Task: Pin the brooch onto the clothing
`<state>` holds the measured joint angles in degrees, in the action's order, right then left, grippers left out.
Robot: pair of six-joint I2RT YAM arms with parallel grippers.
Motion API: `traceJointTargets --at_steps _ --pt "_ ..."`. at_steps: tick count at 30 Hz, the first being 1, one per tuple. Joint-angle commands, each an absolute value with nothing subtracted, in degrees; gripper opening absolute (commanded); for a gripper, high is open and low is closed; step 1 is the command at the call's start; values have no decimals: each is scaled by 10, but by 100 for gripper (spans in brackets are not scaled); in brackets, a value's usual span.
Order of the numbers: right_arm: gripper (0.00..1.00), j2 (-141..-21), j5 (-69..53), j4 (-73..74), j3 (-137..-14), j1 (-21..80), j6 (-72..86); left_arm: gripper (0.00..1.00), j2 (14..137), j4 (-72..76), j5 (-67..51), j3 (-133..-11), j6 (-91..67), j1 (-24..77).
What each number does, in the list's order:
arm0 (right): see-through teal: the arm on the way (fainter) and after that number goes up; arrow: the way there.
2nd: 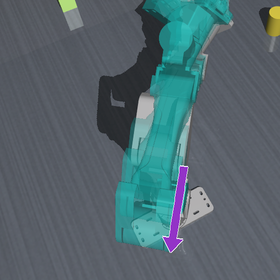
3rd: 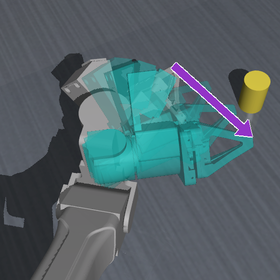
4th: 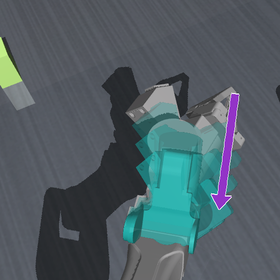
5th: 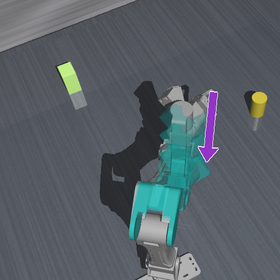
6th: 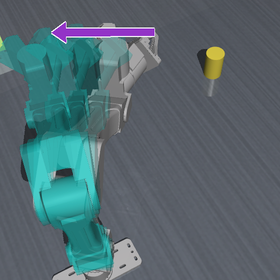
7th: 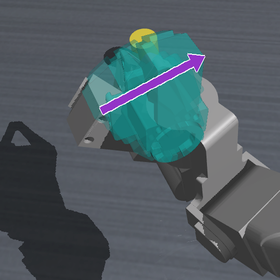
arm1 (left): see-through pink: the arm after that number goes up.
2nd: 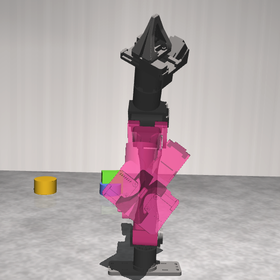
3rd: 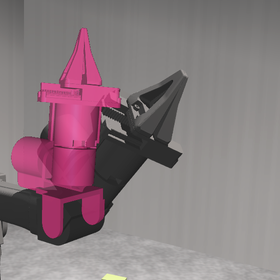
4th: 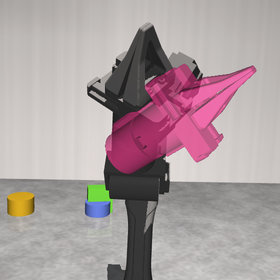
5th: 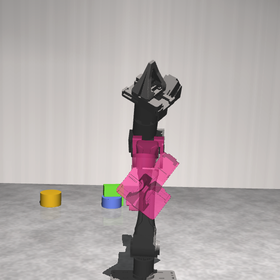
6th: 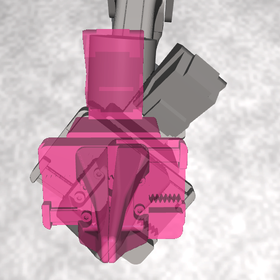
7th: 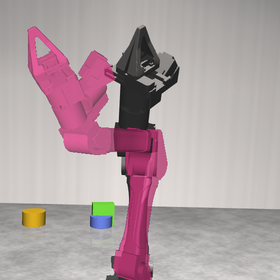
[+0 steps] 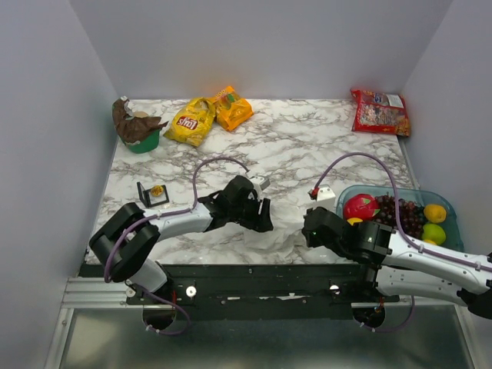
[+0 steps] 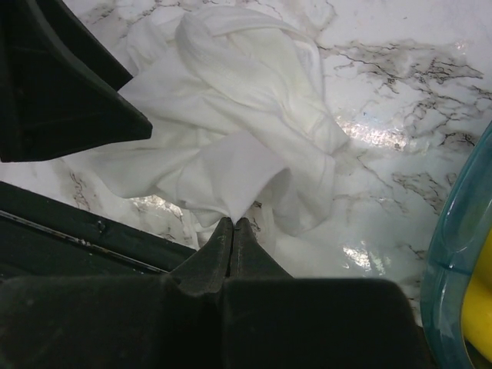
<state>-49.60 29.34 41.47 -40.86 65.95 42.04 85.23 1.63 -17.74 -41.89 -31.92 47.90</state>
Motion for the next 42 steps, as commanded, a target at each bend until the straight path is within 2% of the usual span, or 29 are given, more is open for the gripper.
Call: traceJointTargets --at_steps 1,3,4,5,9,15,25,29,32,33,34,35,36,37,38,39,40,42 --pt "1 -482 312 417 -405 662 428 46 890 28 -175 -441 -323 501" --pt "1 -480 316 417 -401 663 428 27 901 27 -173 -448 -324 510" --pt "1 -477 318 416 -400 663 427 9 898 32 -170 -447 -326 512" --pt "1 -476 321 420 -402 662 424 0 891 33 -151 -445 -331 514" --pt "1 -470 340 452 -437 663 403 0 781 28 -69 -443 -309 527" --pt "1 -450 375 494 -506 662 337 0 623 -4 -4 -476 -285 529" --pt "1 -402 295 447 -593 663 221 0 497 -178 21 -598 -288 529" --pt "1 -413 286 417 -598 663 211 0 491 -216 41 -642 -268 528" --pt "1 -435 315 389 -584 663 217 0 535 -254 69 -678 -208 502" --pt "1 -442 324 382 -583 663 222 0 568 -260 67 -686 -178 479" --pt "1 -459 347 374 -574 663 226 0 586 -257 49 -692 -171 416" --pt "1 -467 360 352 -570 662 230 0 605 -245 2 -693 -169 362" --pt "1 -475 367 339 -563 660 230 0 650 -227 -92 -690 -170 314" --pt "1 -485 364 324 -557 649 228 2 680 -208 -111 -693 -184 243" --pt "1 -507 355 301 -545 639 228 17 712 -210 -112 -716 -181 229" --pt "1 -518 346 288 -538 629 229 37 781 -216 -107 -735 -170 222" --pt "1 -531 317 275 -532 608 231 71 813 -248 -87 -756 -146 221" --pt "1 -571 299 238 -506 595 232 88 875 -274 -83 -802 -135 227"
